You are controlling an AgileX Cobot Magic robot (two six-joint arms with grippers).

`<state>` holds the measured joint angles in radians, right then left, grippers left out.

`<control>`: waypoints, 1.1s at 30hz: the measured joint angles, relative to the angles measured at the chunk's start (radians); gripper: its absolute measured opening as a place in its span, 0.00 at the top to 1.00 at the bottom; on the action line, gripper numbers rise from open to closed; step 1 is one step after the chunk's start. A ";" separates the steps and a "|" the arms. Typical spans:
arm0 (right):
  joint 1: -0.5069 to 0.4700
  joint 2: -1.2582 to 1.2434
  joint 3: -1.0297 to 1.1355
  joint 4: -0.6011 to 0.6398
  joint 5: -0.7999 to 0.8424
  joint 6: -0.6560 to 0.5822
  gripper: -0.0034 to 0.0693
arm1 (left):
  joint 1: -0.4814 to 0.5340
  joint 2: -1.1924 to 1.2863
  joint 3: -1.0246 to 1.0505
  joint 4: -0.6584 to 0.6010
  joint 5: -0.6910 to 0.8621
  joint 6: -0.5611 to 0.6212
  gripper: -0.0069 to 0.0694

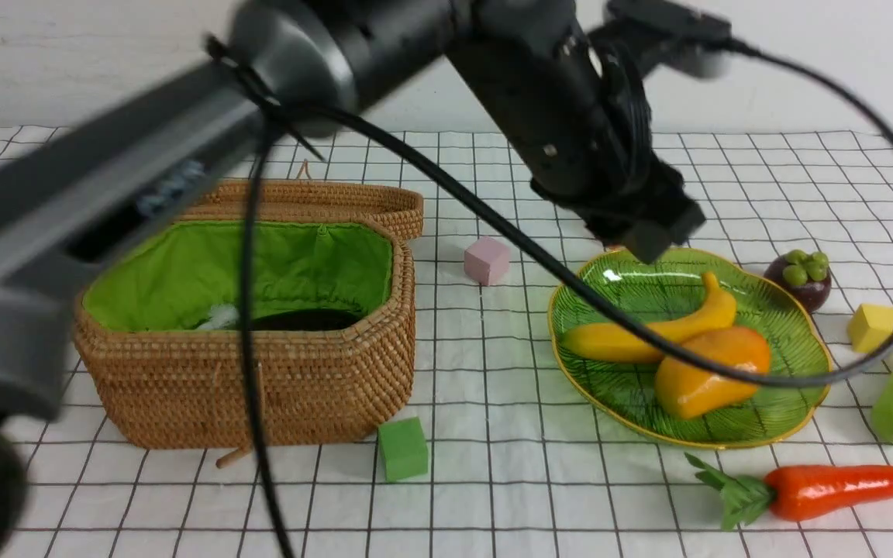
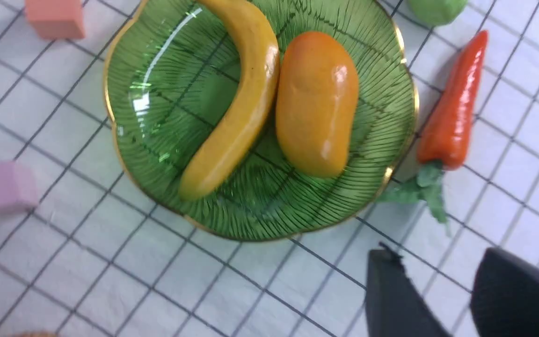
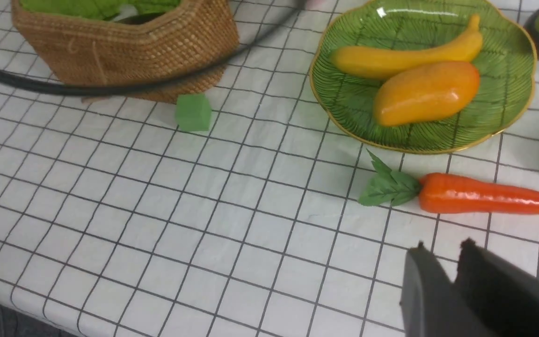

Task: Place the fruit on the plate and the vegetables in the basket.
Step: Use the right arm to grab a carrot and put it into the left basket

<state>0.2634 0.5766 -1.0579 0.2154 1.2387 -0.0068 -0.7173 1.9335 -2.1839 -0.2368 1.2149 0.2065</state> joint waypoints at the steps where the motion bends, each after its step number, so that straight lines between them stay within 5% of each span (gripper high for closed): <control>1: 0.000 0.033 0.000 -0.003 -0.005 0.001 0.78 | -0.001 -0.047 0.009 0.005 0.017 -0.035 0.75; 3: 0.000 0.106 0.000 -0.004 -0.020 -0.009 0.78 | -0.001 -0.160 0.041 0.013 0.030 -0.092 0.90; 5: 0.000 0.185 0.000 -0.007 -0.040 -0.049 0.77 | -0.001 -0.251 0.090 0.021 0.032 -0.112 0.93; 17: -0.059 0.505 0.001 -0.197 -0.123 -0.171 0.77 | -0.001 -0.994 1.035 0.098 -0.077 -0.133 0.93; 20: -0.093 0.578 0.001 -0.177 -0.116 -0.360 0.77 | -0.001 -1.211 1.262 0.098 -0.265 -0.132 0.93; 27: -0.110 0.743 0.001 -0.205 -0.120 -0.525 0.75 | -0.001 -1.414 1.374 0.082 -0.392 -0.130 0.93; 33: -0.271 0.897 0.001 -0.195 -0.173 -0.577 0.74 | -0.001 -1.443 1.375 0.068 -0.419 -0.130 0.93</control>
<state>-0.0077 1.4738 -1.0570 0.0206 1.0654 -0.5842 -0.7183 0.4907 -0.8086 -0.1687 0.7957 0.0766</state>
